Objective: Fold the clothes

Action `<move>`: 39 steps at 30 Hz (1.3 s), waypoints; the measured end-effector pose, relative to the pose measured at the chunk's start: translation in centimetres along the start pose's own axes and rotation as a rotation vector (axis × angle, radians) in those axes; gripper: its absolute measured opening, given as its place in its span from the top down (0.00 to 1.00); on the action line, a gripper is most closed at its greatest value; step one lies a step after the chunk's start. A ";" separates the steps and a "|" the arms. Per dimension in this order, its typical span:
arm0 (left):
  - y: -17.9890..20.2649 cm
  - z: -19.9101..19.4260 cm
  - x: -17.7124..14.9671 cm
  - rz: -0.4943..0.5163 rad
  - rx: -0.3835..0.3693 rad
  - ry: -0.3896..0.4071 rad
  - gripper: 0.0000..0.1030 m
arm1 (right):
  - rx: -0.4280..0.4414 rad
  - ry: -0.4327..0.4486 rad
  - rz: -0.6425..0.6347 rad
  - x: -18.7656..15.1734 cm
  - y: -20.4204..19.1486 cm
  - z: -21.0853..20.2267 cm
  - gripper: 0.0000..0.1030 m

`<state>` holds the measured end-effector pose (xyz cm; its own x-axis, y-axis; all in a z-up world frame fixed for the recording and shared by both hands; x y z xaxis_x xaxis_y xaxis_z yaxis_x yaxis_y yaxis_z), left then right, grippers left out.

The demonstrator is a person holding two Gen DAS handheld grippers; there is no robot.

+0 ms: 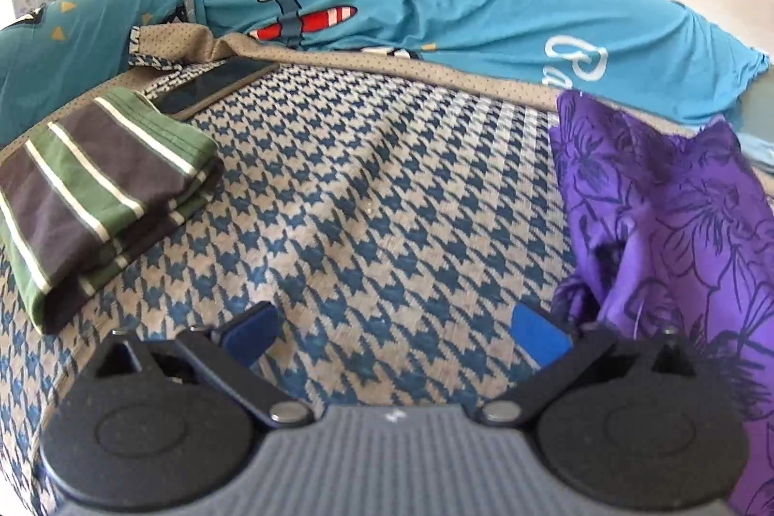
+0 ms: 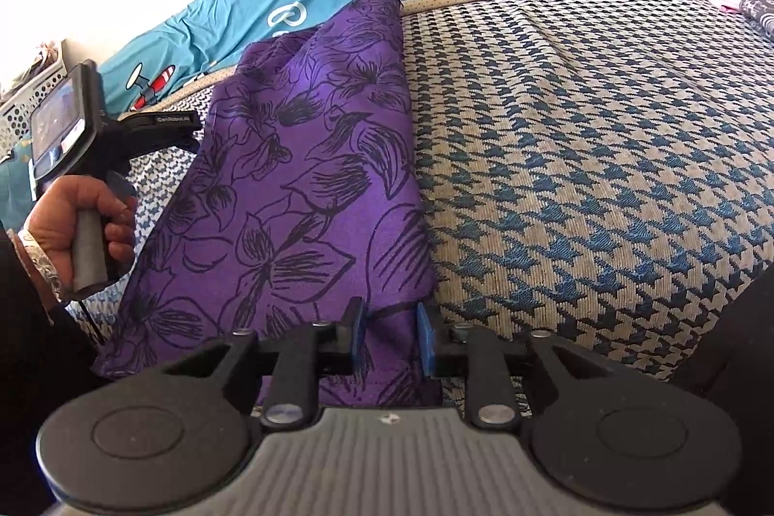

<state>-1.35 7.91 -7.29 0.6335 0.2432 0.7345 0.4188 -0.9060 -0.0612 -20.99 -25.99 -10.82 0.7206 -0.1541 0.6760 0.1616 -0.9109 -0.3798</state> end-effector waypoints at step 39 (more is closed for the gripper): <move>5.6 -0.8 3.7 0.093 -0.217 -0.088 0.00 | 0.228 -0.046 -0.194 7.8 -3.1 2.9 0.78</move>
<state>2.84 3.44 -4.36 0.7206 0.1761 0.6707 0.2125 -0.9767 0.0281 -13.89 -23.30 -6.22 0.6902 0.0368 0.7227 0.4429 -0.8113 -0.3816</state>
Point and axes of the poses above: each gripper's, at about its wrist camera, not at the fingertips, and z roughly the way its jaws point, y to its right, x to its top, the point moved 2 cm from there along z, roughly the way its jaws point, and after that the axes turned 10 degrees about x, right-handed, at the moved point
